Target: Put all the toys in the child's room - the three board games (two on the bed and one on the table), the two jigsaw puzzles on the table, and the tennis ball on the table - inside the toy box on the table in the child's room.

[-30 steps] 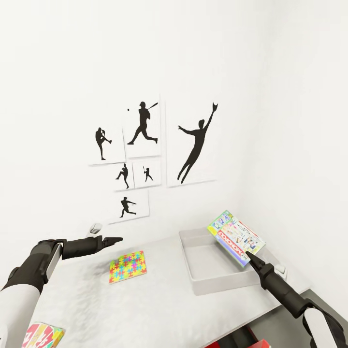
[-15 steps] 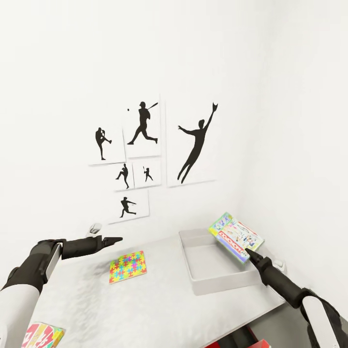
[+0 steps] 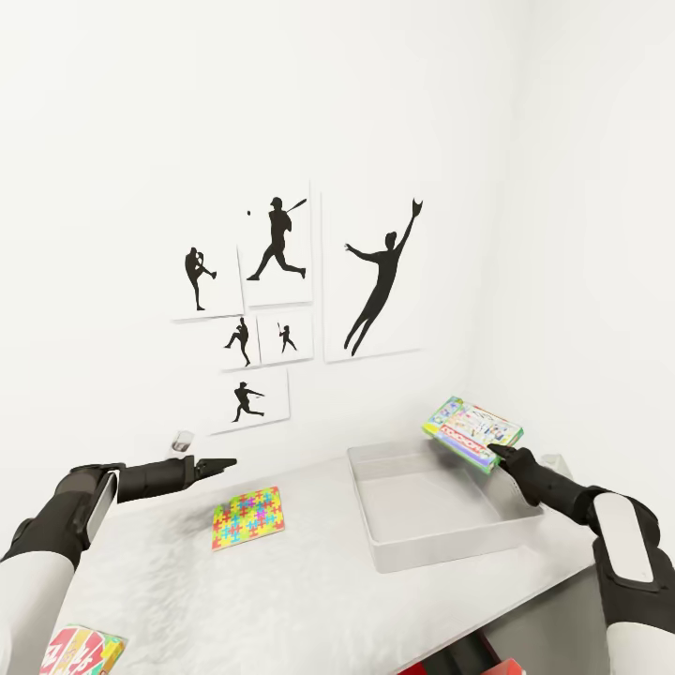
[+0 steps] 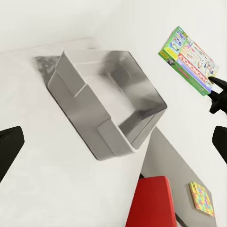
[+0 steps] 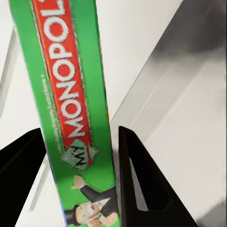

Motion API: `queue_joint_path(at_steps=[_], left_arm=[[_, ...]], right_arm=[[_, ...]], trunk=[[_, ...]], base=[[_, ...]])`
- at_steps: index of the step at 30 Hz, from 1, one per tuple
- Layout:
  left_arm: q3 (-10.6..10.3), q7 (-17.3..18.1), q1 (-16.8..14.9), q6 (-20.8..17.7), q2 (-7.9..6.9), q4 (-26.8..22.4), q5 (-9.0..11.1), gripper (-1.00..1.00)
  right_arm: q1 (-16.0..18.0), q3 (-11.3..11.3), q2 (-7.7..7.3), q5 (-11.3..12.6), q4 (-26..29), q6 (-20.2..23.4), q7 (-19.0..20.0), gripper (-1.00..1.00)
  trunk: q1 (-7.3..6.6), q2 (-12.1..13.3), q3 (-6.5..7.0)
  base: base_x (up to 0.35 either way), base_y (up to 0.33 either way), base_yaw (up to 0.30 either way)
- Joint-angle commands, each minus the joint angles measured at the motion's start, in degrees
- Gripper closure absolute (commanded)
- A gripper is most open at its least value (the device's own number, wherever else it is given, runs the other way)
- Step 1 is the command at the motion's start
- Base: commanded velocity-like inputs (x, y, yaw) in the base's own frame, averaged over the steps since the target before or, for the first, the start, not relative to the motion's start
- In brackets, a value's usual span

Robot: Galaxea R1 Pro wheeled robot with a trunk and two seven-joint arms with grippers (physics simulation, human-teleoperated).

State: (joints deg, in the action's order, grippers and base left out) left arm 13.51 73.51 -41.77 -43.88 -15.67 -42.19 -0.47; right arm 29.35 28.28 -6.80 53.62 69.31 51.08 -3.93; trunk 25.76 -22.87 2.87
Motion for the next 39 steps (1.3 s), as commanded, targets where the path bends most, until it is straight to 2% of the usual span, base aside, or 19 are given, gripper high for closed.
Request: queue_joint_path(at_steps=[1,5,9,11,15,18,23,28,30,32,34,35,37,39], left_arm=[[0.1,0.3,0.0,-0.6,0.00,0.0,-0.1,-1.00],[0.2,0.4,0.0,-0.6,-0.05,0.0,-0.1,-1.00],[0.2,0.4,0.0,-0.6,-0.02,0.0,0.0,-1.00],[0.2,0.4,0.0,-0.6,-0.02,0.0,0.0,-1.00],[0.4,1.0,0.0,-0.6,-0.09,0.0,0.0,-1.00],[0.5,2.2,0.0,-0.6,-0.20,0.0,0.1,-1.00],[0.5,5.8,0.0,-0.7,-1.33,0.0,0.2,-1.00],[0.7,6.7,0.0,-0.7,-1.81,0.0,0.2,-1.00],[0.7,6.8,0.0,-0.7,-1.89,0.0,0.2,-1.00],[0.7,6.9,0.0,-0.7,-1.94,0.0,0.2,-1.00],[0.7,6.9,0.0,-0.7,-2.03,0.0,0.3,-1.00],[0.7,6.9,0.0,-0.7,-2.04,0.0,0.3,-1.00],[0.7,7.0,0.0,-0.7,-2.07,0.0,0.3,-1.00],[0.7,7.0,0.0,-0.7,-2.08,0.0,0.3,-1.00]], right_arm=[[0.4,0.4,-0.32,0.7,0.0,1.2,-1.5,1.00],[2.2,0.9,-1.81,0.8,-0.4,3.4,-5.6,1.00],[2.8,2.2,-2.28,1.0,-0.6,5.4,-7.7,1.00],[2.9,3.8,-2.23,1.2,-0.6,5.9,-8.2,1.00],[3.0,4.9,-2.29,1.4,-0.7,6.2,-8.5,1.00],[3.0,5.2,-2.04,1.4,-0.7,6.3,-8.5,1.00],[3.0,5.2,-1.70,1.5,-0.6,6.3,-8.5,1.00],[3.2,5.0,-1.24,1.5,-0.7,6.3,-9.5,1.00],[3.6,5.0,-0.49,1.4,-0.7,6.2,-11.7,1.00],[4.3,5.0,0.58,1.4,-0.7,5.9,-15.5,1.00],[5.5,5.1,1.93,1.5,-0.9,5.7,-21.2,1.00],[5.8,5.1,2.20,1.5,-0.9,5.7,-22.4,1.00],[7.0,5.1,3.06,2.2,-1.1,5.6,-26.0,1.00],[7.5,5.0,3.53,3.7,-1.2,5.6,-27.3,1.00]], trunk=[[0.02,0.0,-0.03],[0.02,0.0,-0.03],[0.02,0.0,-0.03],[0.02,0.0,-0.03],[0.02,0.0,-0.03],[0.02,0.0,-0.03],[0.02,0.0,-0.03],[0.02,0.0,-0.03],[0.02,0.0,-0.03],[0.02,0.0,-0.03],[0.02,0.0,-0.03],[0.02,0.0,-0.03],[0.02,0.0,-0.03],[0.02,0.0,-0.03]], base=[[0.000,0.000,0.000],[0.000,0.000,0.000],[0.000,0.000,0.000],[0.000,0.000,0.000],[0.000,0.000,0.000],[0.000,0.000,0.000],[0.000,0.000,0.000],[0.000,0.000,0.000],[0.000,0.000,0.000],[0.000,0.000,0.000],[0.000,0.000,0.000],[0.000,0.000,0.000],[0.000,0.000,0.000],[0.000,0.000,0.000]])
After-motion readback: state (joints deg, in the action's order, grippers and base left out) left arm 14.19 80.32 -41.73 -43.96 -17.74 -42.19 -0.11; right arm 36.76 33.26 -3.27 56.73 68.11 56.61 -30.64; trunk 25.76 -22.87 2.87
